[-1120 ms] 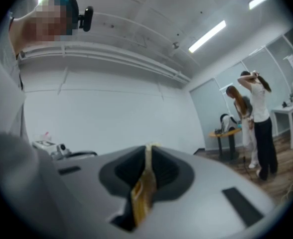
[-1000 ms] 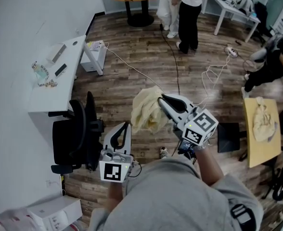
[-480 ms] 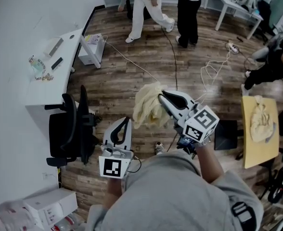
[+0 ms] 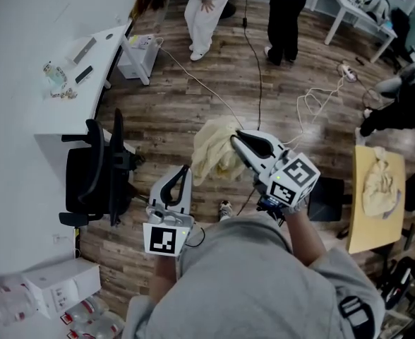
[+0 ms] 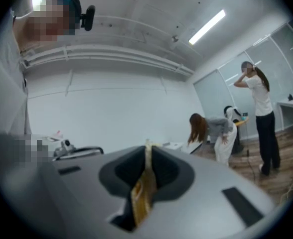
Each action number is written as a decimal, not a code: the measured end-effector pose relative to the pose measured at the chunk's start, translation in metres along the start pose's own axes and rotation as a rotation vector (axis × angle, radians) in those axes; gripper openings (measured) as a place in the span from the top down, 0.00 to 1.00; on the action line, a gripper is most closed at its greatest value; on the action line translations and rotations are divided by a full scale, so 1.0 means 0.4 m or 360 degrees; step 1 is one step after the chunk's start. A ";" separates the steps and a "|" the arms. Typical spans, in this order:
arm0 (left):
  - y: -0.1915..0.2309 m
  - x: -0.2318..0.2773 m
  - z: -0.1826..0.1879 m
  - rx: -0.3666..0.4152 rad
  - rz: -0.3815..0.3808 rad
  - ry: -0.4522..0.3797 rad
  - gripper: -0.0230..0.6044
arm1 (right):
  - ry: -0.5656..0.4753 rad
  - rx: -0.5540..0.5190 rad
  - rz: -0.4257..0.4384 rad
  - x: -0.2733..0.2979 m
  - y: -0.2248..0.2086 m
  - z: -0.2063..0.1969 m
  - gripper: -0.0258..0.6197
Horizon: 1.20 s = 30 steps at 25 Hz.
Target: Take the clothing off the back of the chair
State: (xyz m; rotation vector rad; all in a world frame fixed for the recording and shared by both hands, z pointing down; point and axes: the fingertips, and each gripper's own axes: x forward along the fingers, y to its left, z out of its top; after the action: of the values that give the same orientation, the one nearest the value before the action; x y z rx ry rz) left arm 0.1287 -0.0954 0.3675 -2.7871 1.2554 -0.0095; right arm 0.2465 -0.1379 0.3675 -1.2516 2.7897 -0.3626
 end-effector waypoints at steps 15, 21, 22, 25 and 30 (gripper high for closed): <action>-0.019 -0.002 -0.011 -0.0001 0.0048 0.0017 0.91 | 0.0054 -0.0001 0.0063 -0.020 0.011 -0.031 0.87; -0.030 -0.002 -0.018 -0.0013 0.0039 0.0027 0.91 | 0.0090 0.0014 0.0067 -0.032 0.013 -0.051 0.87; -0.031 -0.001 -0.018 -0.0014 0.0038 0.0028 0.91 | 0.0097 0.0016 0.0068 -0.033 0.011 -0.055 0.87; -0.033 -0.001 -0.021 -0.0019 0.0039 0.0026 0.91 | 0.0119 0.0032 0.0066 -0.034 0.007 -0.073 0.87; -0.031 -0.006 -0.030 -0.0014 0.0043 0.0041 0.91 | 0.0143 0.0058 0.0058 -0.030 0.003 -0.096 0.87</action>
State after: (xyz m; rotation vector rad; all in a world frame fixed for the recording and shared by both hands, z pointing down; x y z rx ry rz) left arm 0.1359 -0.0863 0.3804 -2.7859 1.3015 -0.0381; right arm 0.2479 -0.1210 0.4039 -1.2043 2.8620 -0.4763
